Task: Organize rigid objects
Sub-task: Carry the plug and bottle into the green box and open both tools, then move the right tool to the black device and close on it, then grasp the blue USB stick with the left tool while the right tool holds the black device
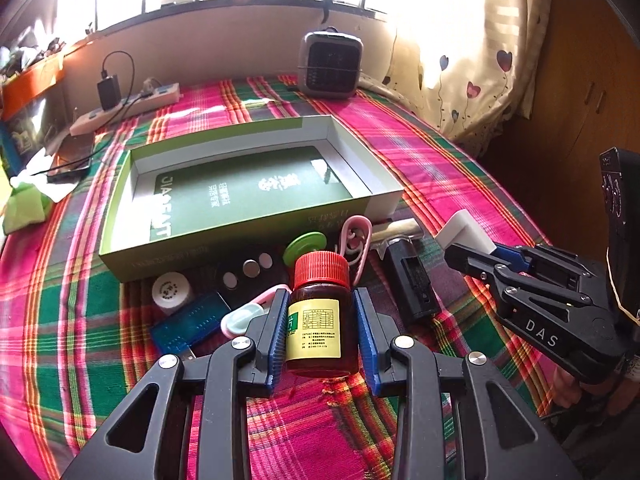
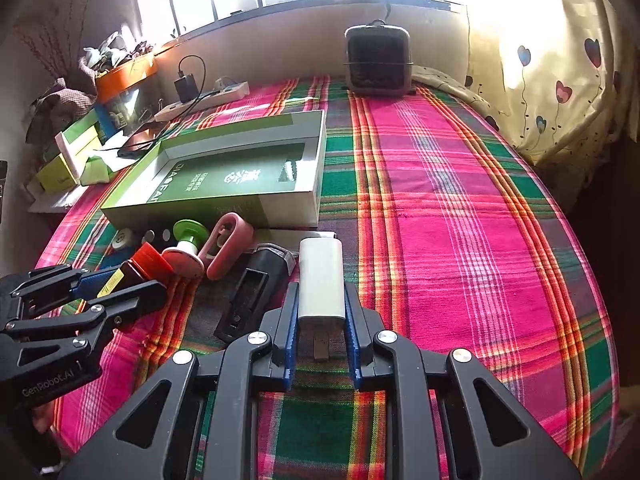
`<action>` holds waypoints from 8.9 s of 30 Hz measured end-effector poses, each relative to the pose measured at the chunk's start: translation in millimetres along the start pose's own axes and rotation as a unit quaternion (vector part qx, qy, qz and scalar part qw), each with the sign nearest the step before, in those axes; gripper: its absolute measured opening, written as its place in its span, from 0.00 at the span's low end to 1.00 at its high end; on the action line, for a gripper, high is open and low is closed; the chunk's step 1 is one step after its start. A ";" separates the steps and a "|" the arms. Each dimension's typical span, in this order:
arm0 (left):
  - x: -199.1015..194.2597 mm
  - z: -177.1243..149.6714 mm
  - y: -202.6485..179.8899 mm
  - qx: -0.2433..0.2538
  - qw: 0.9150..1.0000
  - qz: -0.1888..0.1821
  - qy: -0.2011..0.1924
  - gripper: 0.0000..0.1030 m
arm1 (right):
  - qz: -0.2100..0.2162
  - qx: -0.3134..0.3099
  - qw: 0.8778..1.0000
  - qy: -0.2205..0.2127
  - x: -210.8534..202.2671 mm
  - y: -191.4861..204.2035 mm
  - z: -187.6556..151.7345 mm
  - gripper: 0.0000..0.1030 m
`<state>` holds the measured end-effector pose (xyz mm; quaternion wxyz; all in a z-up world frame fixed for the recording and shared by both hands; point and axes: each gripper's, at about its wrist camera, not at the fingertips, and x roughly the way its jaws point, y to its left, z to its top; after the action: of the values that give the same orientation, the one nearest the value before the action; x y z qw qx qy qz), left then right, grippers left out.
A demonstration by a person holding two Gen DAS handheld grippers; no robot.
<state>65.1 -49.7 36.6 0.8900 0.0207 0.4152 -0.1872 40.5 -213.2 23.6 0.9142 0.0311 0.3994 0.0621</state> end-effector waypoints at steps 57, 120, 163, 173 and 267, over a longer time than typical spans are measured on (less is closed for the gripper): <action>75.8 91.3 116.3 -0.068 0.994 0.086 0.019 0.30 | 0.017 -0.081 0.996 0.031 97.4 29.7 120.5 0.20; 6.2 47.8 118.6 -0.094 0.993 0.063 -0.027 0.40 | 0.019 -0.046 0.999 -0.006 53.4 32.4 89.1 0.40; -3.6 -29.9 84.8 -0.095 0.995 -0.036 0.021 0.40 | -0.027 -0.051 0.998 0.037 25.6 44.3 -4.1 0.41; -5.7 -37.4 58.3 -0.069 0.995 -0.061 0.031 0.40 | -0.047 -0.033 0.998 0.036 23.6 27.2 -4.7 0.56; 16.2 -8.9 68.0 -0.049 0.996 0.066 0.025 0.22 | -0.022 -0.030 0.999 0.016 11.6 10.3 -13.0 0.28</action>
<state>92.0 10.1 10.6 0.8896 0.0091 0.4441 -0.1065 37.9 -201.3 7.5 0.9091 -0.0061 0.4129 0.0542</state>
